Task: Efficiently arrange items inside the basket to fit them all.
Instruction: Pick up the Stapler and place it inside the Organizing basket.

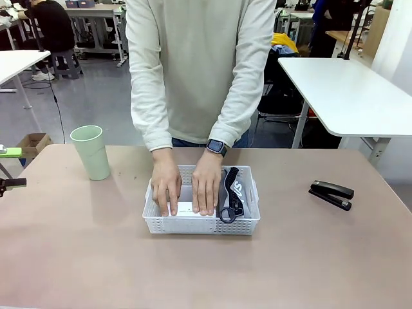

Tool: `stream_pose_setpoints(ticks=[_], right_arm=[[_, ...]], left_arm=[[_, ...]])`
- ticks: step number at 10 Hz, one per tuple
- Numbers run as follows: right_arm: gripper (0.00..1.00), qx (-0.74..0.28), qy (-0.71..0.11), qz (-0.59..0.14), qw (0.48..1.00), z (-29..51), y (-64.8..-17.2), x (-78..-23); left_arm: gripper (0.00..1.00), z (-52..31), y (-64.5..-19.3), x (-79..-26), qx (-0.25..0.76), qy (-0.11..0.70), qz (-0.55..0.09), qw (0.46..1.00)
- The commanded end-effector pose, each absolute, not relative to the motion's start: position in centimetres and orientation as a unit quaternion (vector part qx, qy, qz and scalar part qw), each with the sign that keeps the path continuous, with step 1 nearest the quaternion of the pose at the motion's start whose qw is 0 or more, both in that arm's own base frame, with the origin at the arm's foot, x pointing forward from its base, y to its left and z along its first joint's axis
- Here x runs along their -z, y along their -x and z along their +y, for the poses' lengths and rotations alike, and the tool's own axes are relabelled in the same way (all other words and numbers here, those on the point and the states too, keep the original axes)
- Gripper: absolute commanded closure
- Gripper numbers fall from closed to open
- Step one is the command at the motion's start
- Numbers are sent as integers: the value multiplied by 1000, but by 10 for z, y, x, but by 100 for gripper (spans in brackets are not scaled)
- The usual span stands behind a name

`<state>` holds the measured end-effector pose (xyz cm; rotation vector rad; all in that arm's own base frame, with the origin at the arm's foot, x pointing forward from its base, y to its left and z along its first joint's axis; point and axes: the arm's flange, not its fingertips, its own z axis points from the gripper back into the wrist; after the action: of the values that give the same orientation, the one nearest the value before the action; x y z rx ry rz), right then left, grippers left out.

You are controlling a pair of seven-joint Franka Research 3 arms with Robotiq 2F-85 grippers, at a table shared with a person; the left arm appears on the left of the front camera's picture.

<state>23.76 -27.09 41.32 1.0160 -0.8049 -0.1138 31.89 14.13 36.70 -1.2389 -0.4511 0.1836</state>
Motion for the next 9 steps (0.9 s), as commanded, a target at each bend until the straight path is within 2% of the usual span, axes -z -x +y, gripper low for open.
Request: stream_pose_setpoints(ticks=[1,6,9], right_arm=[[0,44,-473,-389,789,-271,-238,-412],[0,53,-473,-375,796,-271,-238,-413],[0,-102,-347,-371,856,-203,-292,-480]], left_arm=[[0,141,-316,-370,-87,579,-202,785],[0,141,-316,-370,-87,579,-202,785],[0,141,-316,-370,-87,579,-202,785]])
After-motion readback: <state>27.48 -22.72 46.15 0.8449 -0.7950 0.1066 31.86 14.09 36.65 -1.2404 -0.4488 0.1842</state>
